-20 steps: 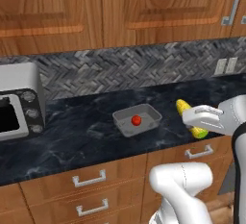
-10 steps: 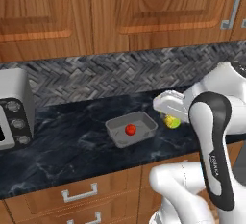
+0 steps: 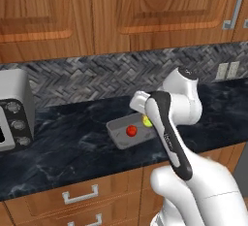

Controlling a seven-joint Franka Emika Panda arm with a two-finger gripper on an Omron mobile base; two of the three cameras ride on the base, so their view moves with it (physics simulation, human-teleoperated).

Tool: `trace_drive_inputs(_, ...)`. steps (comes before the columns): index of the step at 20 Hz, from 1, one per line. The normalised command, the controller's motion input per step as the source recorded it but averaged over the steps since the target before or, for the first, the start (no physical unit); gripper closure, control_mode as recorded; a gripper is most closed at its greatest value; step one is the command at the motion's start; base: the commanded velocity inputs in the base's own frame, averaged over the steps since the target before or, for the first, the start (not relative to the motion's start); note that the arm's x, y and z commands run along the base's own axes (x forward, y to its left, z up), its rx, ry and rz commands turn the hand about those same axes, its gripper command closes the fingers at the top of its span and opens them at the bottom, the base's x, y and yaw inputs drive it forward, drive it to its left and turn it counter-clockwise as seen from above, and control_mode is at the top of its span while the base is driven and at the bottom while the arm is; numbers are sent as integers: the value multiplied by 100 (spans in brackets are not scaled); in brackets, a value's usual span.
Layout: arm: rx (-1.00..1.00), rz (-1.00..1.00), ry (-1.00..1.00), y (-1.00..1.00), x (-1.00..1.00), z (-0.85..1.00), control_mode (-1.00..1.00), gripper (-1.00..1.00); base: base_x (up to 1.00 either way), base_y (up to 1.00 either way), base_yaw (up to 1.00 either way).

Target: Take the tomato and corn out of the freezer and place them in the tupperware container on the counter. Then put the tupperware containing the vegetables back in the freezer.

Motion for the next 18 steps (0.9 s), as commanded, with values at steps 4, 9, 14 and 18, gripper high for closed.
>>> trace_drive_inputs(4, 4, -7, 9, 0, 89, -67, -100, 100, 0, 0, 0)
trace_drive_inputs(9, 1, -19, 6, 3, 72, -51, -100, 100, 0, 0, 0)
trace_drive_inputs(14, 1, -15, 7, 1, 63, -34, -100, 100, 0, 0, 0)
trace_drive_inputs(18, 3, -9, 11, 0, 47, -39, -100, 100, 0, 0, 0)
